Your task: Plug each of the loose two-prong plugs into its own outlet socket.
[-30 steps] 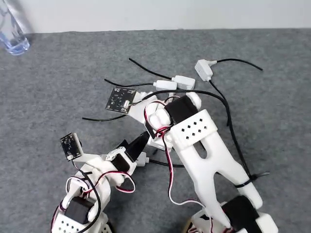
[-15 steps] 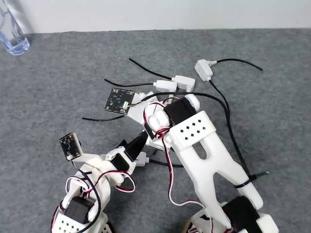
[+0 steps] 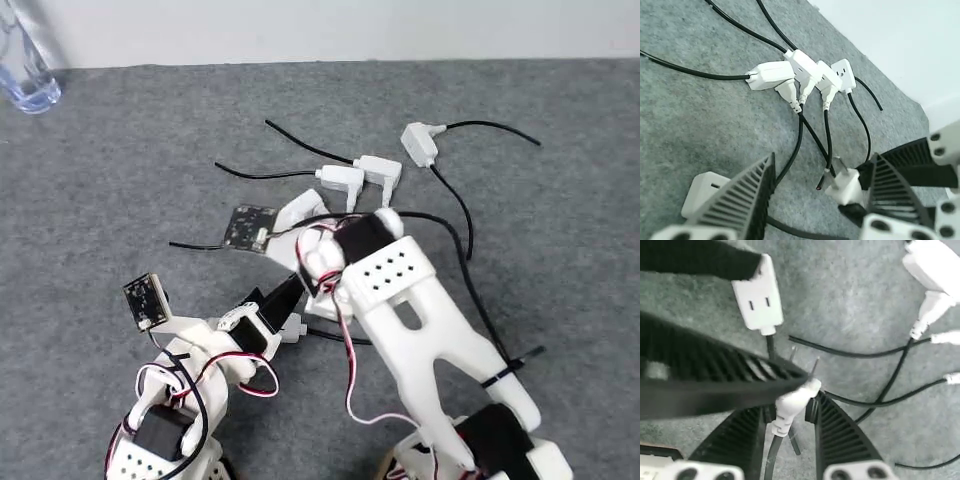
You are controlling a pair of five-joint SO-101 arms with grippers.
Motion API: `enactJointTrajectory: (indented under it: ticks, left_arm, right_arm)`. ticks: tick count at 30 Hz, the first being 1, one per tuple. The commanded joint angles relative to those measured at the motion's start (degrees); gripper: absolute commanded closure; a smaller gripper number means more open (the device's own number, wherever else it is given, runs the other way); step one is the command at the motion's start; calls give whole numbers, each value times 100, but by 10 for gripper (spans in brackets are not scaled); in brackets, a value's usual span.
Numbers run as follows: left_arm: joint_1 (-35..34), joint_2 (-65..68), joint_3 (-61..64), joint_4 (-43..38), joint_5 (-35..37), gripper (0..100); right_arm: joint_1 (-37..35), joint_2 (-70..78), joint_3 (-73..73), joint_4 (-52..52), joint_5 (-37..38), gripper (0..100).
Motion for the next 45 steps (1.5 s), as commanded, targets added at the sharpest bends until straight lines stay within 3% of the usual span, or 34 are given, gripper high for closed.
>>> enactJointTrajectory:
  ticks: [1, 8, 21, 31, 36, 45]
  left_arm:
    - [18, -88, -22, -167, -35, 716]
    - [9, -88, -22, -149, -44, 716]
    - [44, -88, -22, -149, -44, 716]
    - [44, -88, -22, -149, -44, 716]
    - [-9, -88, -22, -149, -44, 716]
    - [-1389, -88, -215, -141, -26, 716]
  right_arm:
    - [-224, -233, -554, 207, -185, 990]
    - [-796, -242, -1248, 840, -422, 990]
    - [-778, -242, -2470, 1692, -448, 990]
    - [-760, -224, -2505, 1640, -440, 990]
    - [-374, -207, -2303, 1481, -202, 990]
    - [-268, -224, -1679, 945, -105, 990]
